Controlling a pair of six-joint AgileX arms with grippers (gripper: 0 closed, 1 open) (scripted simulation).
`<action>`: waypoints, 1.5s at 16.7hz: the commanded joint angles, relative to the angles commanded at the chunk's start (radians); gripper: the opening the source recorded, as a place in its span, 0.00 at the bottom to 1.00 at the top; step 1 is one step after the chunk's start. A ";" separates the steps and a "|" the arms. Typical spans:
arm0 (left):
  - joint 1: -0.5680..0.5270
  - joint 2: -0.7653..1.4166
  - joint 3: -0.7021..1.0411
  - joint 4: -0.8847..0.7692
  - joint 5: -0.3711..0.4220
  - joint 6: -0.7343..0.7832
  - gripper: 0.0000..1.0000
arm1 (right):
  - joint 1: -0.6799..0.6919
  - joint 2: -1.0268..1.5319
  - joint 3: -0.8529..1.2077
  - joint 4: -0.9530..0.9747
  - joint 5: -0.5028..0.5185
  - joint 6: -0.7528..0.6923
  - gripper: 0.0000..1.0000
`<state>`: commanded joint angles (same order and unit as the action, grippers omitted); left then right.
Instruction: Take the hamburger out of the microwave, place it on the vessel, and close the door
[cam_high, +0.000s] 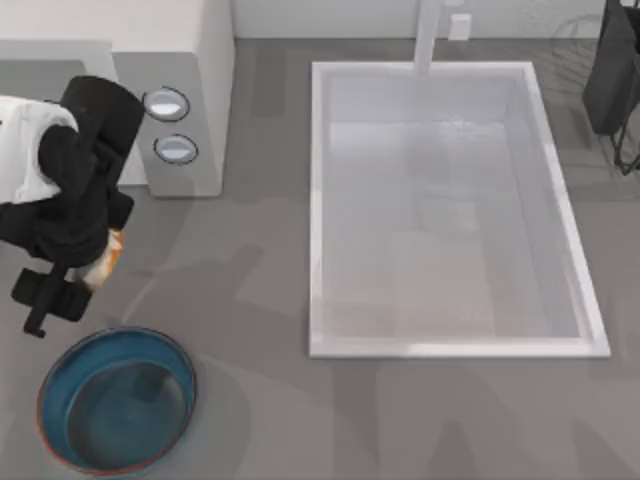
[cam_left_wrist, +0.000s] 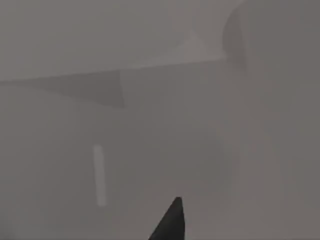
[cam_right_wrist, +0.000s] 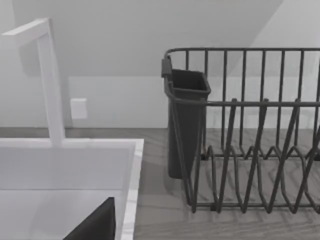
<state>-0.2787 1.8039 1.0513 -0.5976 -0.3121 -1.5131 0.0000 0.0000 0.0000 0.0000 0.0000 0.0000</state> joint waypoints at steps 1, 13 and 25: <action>-0.042 0.034 0.041 -0.097 -0.026 -0.114 0.00 | 0.000 0.000 0.000 0.000 0.000 0.000 1.00; -0.449 0.481 0.356 -1.027 -0.243 -1.208 0.00 | 0.000 0.000 0.000 0.000 0.000 0.000 1.00; -0.493 0.566 0.377 -1.132 -0.275 -1.352 0.00 | 0.000 0.000 0.000 0.000 0.000 0.000 1.00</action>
<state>-0.7719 2.3694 1.4280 -1.7295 -0.5875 -2.8655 0.0000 0.0000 0.0000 0.0000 0.0000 0.0000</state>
